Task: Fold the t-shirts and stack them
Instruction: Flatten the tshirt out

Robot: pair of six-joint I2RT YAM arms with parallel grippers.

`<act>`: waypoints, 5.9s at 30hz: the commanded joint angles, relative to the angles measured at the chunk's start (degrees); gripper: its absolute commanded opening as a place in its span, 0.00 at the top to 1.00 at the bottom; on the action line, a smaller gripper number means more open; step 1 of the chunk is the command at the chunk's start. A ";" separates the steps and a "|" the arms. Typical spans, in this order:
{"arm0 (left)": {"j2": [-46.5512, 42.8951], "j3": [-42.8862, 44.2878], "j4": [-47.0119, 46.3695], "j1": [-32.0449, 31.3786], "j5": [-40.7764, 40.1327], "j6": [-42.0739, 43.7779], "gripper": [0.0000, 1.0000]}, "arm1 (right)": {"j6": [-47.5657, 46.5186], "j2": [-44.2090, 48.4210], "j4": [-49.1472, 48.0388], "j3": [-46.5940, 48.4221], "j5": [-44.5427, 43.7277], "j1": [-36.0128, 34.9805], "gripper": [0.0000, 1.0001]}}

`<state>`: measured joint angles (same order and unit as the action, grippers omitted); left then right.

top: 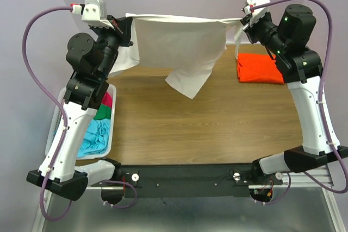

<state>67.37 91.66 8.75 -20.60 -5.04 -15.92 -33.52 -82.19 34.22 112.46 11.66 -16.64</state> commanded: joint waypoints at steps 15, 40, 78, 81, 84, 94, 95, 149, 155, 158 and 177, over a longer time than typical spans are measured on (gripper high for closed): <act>-19.82 -6.58 -8.49 0.56 34.21 -5.69 1.00 | -4.72 11.88 20.01 15.58 19.01 16.12 1.00; 10.21 -42.64 -21.42 17.52 11.90 -24.26 0.53 | 19.17 -37.39 -6.45 7.49 -0.88 8.56 0.32; -22.99 -53.51 -10.51 17.26 25.08 8.98 0.25 | 24.46 -35.75 -6.44 -26.86 6.54 14.01 0.38; -22.90 -53.60 -11.30 17.26 24.82 9.16 0.25 | 24.29 -36.98 -6.36 -26.86 5.74 14.09 0.40; -22.20 -53.25 -11.21 17.26 24.99 9.33 0.25 | 23.50 -36.90 -6.36 -28.34 5.04 14.10 0.53; -22.29 -53.25 -11.48 17.26 26.30 9.24 0.26 | 19.72 -25.57 -6.62 -34.33 -2.07 18.04 0.99; -22.29 -53.34 -11.65 17.26 26.92 9.16 0.26 | 19.37 -24.69 -6.71 -35.11 -3.39 18.31 0.99; -9.28 -51.93 -9.72 17.17 30.53 8.72 0.30 | 11.19 -56.41 3.93 6.54 1.08 7.50 0.53; -9.19 -51.93 -9.72 17.17 30.61 8.72 0.30 | 11.37 -57.11 3.93 7.68 0.30 7.50 0.75; -9.19 -51.93 -9.72 17.17 30.53 8.63 0.30 | 11.19 -57.29 3.84 9.08 -1.29 7.42 0.94; -7.34 -51.76 -8.93 17.17 28.95 8.80 0.30 | 23.41 -57.65 -15.49 13.67 -17.64 9.09 0.45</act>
<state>59.68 38.24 -0.64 -3.14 25.28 -7.92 -13.91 -141.67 21.71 129.60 -7.86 -8.21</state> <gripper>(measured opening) 0.704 0.532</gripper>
